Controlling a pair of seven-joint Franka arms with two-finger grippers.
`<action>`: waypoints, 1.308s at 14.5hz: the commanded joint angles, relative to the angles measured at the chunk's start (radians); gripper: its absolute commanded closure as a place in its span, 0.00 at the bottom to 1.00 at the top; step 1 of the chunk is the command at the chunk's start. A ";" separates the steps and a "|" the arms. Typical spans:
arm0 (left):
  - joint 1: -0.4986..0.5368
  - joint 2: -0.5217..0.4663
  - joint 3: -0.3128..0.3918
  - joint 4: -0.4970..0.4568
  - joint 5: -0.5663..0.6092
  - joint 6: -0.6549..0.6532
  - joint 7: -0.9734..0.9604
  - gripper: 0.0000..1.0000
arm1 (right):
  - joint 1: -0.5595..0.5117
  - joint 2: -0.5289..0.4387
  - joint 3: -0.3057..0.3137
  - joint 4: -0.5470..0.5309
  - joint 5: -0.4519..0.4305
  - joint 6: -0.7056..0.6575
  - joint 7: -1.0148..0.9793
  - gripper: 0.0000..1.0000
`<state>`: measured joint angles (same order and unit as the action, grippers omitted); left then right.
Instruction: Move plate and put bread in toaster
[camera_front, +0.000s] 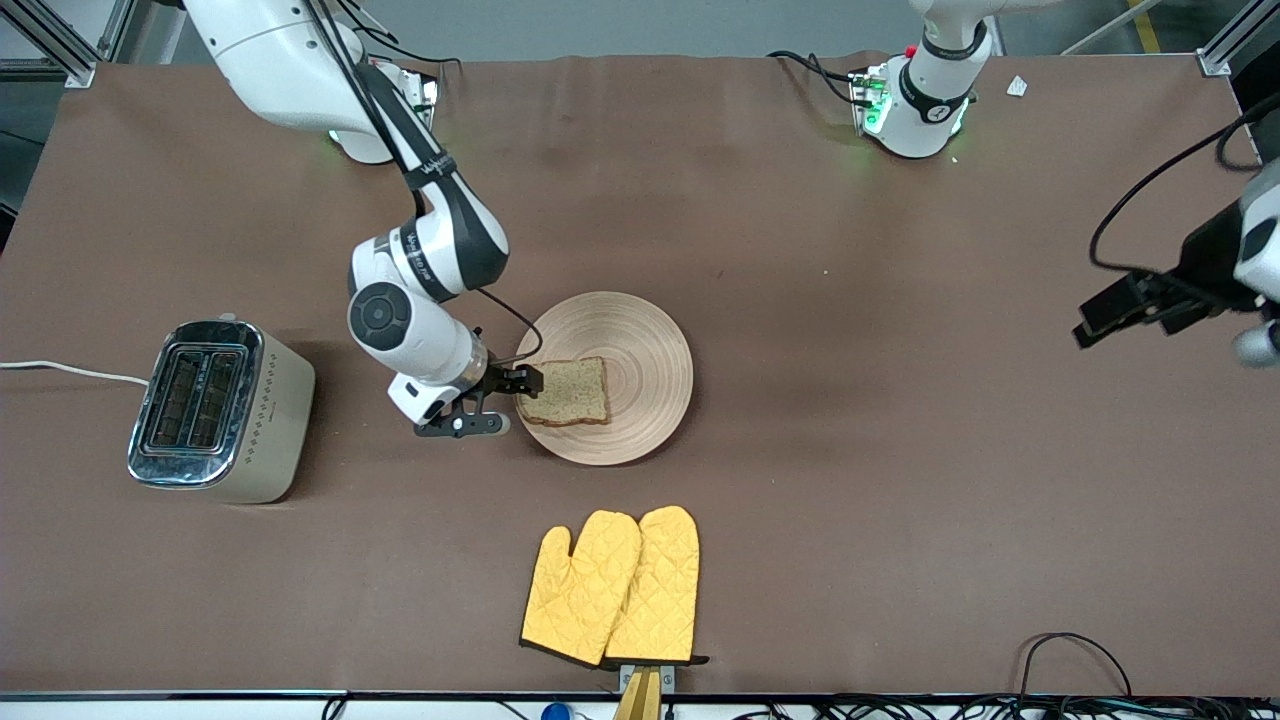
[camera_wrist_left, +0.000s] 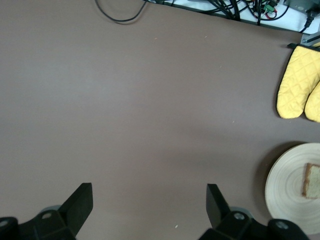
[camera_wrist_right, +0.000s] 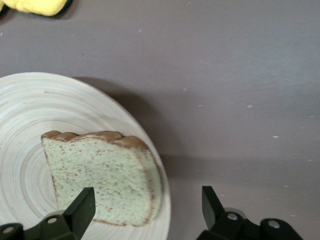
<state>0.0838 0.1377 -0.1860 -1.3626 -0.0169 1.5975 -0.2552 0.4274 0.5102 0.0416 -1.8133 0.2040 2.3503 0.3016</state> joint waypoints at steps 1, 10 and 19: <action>-0.036 -0.081 0.033 -0.044 0.020 -0.057 0.024 0.00 | 0.025 0.028 -0.011 0.008 0.025 0.038 0.019 0.21; -0.030 -0.191 0.040 -0.178 0.074 -0.087 0.099 0.00 | 0.019 0.033 -0.011 -0.027 0.021 0.030 0.017 0.46; -0.029 -0.151 0.042 -0.147 0.077 -0.082 0.100 0.00 | 0.037 0.033 -0.011 -0.026 0.021 0.024 0.027 0.64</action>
<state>0.0571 -0.0191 -0.1468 -1.5260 0.0401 1.5196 -0.1740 0.4478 0.5547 0.0337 -1.8280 0.2108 2.3751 0.3104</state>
